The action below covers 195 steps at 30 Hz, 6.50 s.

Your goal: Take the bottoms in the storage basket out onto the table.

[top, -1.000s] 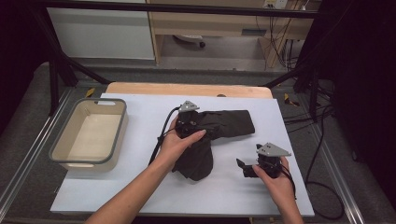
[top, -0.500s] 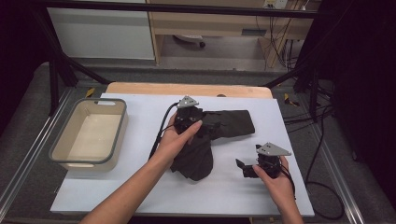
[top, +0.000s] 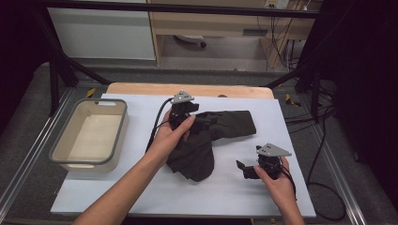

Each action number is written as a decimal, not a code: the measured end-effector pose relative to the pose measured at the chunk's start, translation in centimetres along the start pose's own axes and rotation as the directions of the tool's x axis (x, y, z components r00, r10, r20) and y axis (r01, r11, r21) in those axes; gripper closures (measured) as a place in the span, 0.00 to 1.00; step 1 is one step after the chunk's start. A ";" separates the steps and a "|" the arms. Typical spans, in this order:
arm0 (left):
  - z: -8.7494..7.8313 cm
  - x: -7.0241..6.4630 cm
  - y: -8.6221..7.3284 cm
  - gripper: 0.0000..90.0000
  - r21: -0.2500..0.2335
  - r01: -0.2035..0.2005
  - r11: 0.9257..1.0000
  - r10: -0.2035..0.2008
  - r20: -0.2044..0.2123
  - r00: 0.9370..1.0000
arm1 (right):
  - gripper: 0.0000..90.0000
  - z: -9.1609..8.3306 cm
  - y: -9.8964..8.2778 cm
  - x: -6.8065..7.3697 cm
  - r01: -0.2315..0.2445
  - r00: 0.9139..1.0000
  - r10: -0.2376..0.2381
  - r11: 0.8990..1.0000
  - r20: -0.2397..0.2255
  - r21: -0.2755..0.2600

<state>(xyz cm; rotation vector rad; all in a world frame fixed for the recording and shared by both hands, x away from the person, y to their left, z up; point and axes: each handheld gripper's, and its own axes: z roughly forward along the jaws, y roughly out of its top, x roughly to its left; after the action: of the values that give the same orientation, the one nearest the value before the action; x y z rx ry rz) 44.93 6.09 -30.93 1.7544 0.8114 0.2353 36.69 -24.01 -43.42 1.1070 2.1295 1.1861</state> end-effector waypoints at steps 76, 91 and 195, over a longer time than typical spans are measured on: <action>-14.2 5.9 0.3 0.07 -0.115 0.016 0.993 -0.032 -0.143 0.989 | 0.04 -1.6 -0.8 -0.1 -0.080 0.996 0.082 0.995 0.035 -0.063; -18.1 6.0 -2.5 0.03 -0.144 0.022 0.989 -0.044 -0.150 0.988 | 0.03 -1.4 -2.0 -0.8 -0.064 0.997 0.064 0.998 0.034 -0.011; -21.7 7.0 -15.4 0.04 -0.127 0.004 0.992 -0.038 -0.268 0.963 | 0.03 -0.5 -2.1 0.4 0.016 1.000 -0.016 0.997 -0.012 0.076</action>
<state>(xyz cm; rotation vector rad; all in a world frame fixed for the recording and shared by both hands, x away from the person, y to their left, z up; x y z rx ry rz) 32.32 29.17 -39.09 1.6144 0.9882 0.5096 35.18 -24.54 -44.94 1.1160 2.2051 1.1150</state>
